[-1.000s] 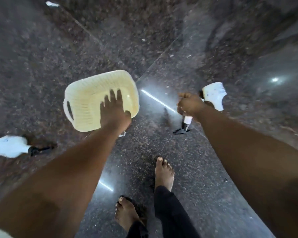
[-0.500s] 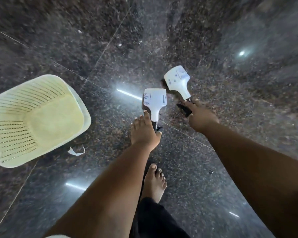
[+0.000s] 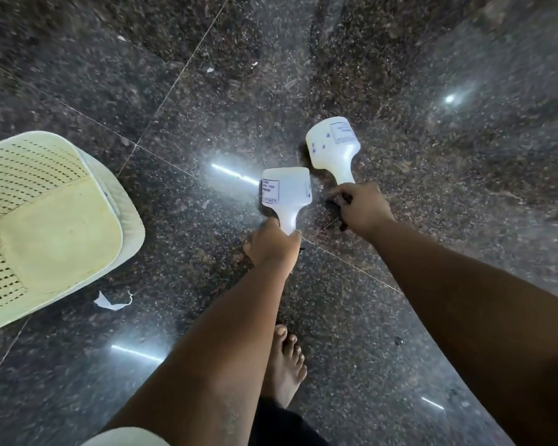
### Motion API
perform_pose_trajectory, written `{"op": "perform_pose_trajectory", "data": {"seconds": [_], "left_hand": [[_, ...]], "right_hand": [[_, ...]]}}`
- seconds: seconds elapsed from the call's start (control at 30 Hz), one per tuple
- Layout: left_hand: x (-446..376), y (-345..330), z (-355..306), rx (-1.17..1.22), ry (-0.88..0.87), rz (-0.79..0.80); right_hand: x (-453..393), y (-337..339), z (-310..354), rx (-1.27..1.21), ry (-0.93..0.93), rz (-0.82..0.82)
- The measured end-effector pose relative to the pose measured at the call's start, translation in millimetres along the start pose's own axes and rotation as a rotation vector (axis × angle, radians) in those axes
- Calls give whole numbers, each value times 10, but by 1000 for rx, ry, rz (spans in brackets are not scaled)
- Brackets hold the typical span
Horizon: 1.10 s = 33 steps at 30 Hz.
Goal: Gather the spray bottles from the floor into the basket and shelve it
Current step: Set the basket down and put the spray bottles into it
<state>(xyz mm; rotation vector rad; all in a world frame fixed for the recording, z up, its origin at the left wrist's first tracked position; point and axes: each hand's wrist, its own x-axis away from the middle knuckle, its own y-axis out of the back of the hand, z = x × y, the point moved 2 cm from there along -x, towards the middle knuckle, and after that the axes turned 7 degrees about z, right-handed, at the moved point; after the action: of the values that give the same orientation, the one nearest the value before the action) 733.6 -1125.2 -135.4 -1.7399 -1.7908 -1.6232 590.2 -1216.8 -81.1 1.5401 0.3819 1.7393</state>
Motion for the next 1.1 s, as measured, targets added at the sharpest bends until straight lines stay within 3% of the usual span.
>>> {"op": "perform_pose_trajectory", "data": {"seconds": [0.2, 0.4, 0.67, 0.93, 1.1], "left_hand": [[567, 532, -46, 444, 124, 152], [1401, 1481, 150, 683, 221, 68], [1936, 2768, 948, 851, 312, -10], [1953, 3731, 1497, 912, 358, 160], [1732, 3772, 1634, 959, 522, 273]], "right_hand": [[573, 213, 238, -157, 43, -99], [1649, 538, 827, -182, 9, -111], [2773, 562, 2239, -242, 181, -215], [2972, 409, 3655, 76, 408, -129], [2715, -84, 4114, 242, 537, -9]]}}
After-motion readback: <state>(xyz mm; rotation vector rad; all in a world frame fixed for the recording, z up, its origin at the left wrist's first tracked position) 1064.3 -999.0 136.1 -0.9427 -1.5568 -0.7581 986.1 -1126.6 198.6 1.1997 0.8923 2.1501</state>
